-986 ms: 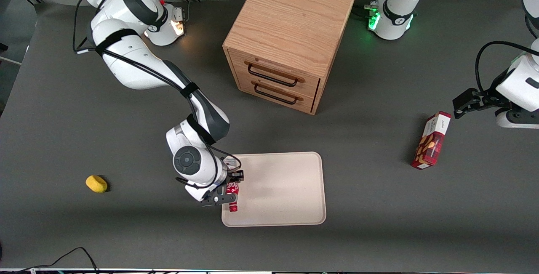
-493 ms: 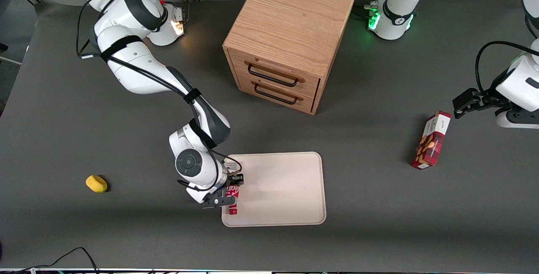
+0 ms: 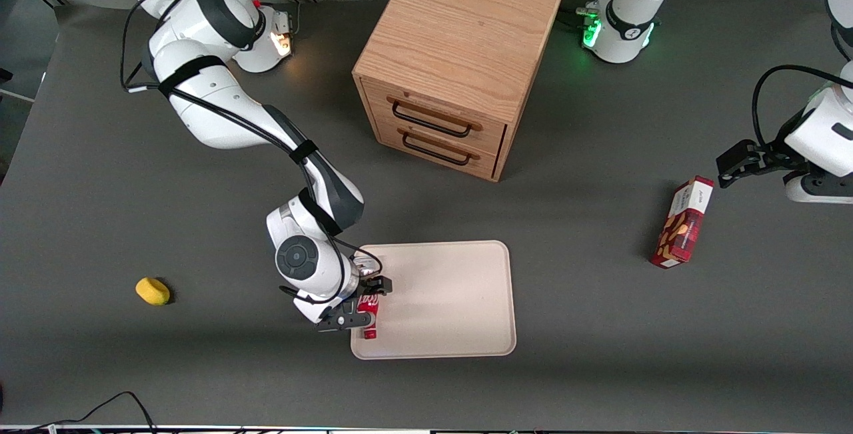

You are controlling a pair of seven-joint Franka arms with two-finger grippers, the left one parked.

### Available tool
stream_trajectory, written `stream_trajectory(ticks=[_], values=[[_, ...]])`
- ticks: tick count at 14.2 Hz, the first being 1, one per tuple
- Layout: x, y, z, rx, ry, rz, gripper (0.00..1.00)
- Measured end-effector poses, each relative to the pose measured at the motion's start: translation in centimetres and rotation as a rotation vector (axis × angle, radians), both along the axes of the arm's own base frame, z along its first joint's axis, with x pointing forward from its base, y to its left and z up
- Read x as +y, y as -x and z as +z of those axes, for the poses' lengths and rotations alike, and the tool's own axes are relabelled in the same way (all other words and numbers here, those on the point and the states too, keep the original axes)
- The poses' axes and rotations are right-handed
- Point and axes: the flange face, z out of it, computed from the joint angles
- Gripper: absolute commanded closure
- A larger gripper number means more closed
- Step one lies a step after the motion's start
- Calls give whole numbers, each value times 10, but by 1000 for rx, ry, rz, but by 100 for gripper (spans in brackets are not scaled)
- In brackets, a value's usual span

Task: Place coke bottle on tray
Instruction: 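Lift the bottle and carry it over the cream tray, then lower the bottle onto the tray and open the right gripper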

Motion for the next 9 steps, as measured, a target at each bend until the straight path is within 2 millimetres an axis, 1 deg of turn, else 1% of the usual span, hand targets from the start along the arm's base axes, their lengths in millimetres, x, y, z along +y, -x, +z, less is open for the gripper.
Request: stream_trajectory(ticks=[9], values=[[-1,-4,11,-18,-6,-4,0]])
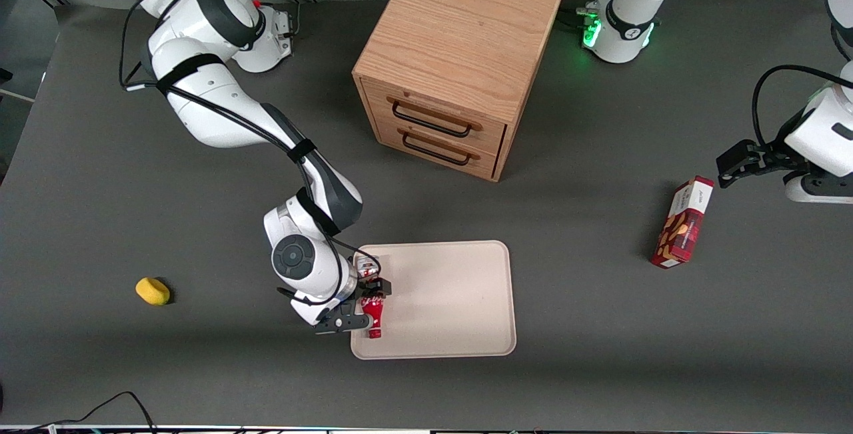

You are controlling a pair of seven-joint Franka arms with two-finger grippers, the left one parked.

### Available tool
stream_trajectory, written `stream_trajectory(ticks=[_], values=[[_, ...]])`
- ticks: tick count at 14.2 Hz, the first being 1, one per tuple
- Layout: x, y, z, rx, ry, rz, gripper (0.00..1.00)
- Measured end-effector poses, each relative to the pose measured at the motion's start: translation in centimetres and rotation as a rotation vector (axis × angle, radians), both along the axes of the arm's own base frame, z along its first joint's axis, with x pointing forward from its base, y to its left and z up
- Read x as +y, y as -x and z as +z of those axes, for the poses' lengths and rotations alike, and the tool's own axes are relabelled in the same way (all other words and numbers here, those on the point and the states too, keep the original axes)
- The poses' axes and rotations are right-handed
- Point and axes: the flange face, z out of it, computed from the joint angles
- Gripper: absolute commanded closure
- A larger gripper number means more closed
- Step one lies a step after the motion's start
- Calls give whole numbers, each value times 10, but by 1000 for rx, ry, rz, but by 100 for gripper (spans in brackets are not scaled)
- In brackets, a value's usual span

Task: Place coke bottle on tray
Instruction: 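Lower the bottle onto the tray and open the right gripper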

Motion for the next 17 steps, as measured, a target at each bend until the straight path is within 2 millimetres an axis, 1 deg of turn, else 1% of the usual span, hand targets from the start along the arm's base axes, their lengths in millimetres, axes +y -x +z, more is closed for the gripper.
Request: stream_trajectory(ticks=[5,10,13,17], values=[[1,4,-7,13,5,4,0],[1,4,-7,15,6,5,0],[1,3,-4,11,5,3,0],[0,1,7,-3,2,0,0]])
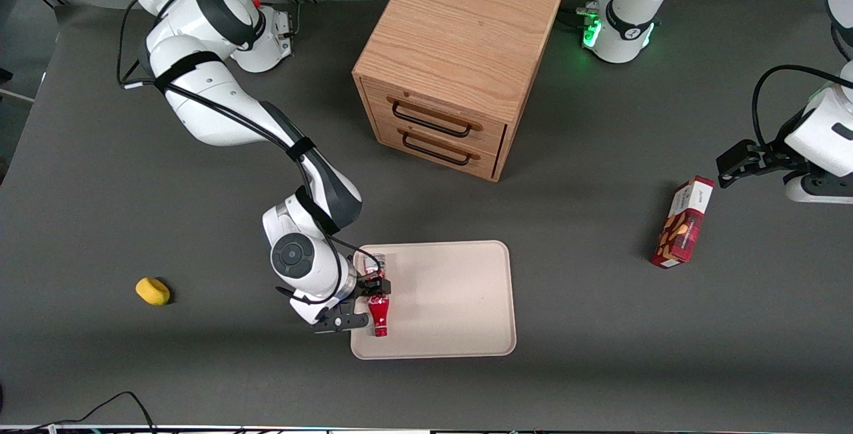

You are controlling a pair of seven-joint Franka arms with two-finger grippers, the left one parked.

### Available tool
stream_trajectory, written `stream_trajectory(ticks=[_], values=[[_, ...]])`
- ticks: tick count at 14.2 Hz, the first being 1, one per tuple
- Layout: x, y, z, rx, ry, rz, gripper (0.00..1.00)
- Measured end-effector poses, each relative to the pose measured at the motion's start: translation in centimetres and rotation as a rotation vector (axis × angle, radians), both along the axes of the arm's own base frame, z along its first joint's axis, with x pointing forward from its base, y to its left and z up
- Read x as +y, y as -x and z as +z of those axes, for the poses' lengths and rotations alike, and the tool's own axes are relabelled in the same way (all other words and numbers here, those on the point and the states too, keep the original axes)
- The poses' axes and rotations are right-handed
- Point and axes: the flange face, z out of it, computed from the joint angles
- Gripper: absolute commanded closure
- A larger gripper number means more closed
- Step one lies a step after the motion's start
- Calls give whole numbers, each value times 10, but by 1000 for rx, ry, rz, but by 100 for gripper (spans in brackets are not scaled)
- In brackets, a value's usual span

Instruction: Place coke bottle on tray

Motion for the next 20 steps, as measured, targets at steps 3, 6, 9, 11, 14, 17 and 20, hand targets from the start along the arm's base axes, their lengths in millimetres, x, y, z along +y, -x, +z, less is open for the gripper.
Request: stream_trajectory(ticks=[3,6,9,11,14,17,20], values=[[1,-1,13,-13,-4,-6,0],[-8,-3,54,-24,-44,-46,0],[-49,0,123,-27,-63,-109,0],[-90,12,173,-7,-15,-145,0],[-142,43,245,23,70,-188,0],[-176,80,290,13,107,-184,0],[-207,118,321,6,111,-147,0]])
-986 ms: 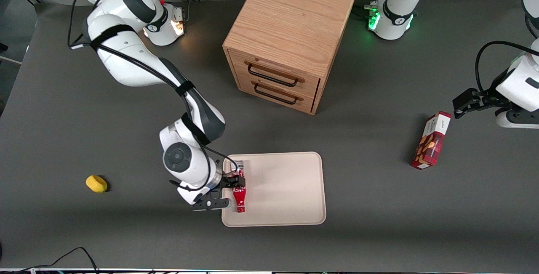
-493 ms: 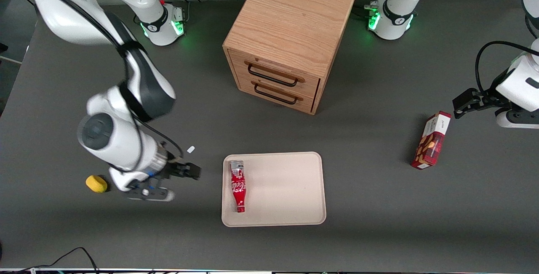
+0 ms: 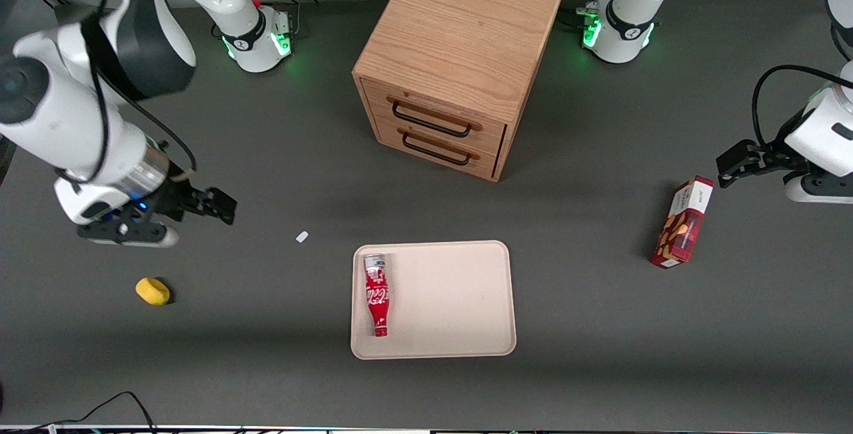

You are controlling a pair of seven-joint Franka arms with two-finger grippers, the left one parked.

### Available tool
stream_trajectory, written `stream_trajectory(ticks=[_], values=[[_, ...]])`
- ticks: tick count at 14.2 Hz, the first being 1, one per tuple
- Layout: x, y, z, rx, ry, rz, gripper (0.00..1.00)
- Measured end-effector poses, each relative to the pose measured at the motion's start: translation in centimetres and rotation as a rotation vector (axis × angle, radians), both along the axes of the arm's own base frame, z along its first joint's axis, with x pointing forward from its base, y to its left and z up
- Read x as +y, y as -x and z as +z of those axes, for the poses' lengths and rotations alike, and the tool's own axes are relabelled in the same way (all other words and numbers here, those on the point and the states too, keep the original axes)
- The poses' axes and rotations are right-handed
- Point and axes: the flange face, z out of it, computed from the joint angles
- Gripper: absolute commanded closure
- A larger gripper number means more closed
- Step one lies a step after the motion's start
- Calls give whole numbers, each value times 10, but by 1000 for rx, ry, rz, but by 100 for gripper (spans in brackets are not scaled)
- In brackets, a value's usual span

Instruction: Place coke bottle on tray

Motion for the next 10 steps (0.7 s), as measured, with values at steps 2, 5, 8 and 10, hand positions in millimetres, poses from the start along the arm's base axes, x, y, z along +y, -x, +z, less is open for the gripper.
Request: stream_trajectory(ticks=[2,5,8,10], values=[[-27,25,18,21,-13,7,0],[-53,52,42,53,-4,-11,0],[-54,62,56,49,4,1,0],[-57,61,56,42,2,-4,0]])
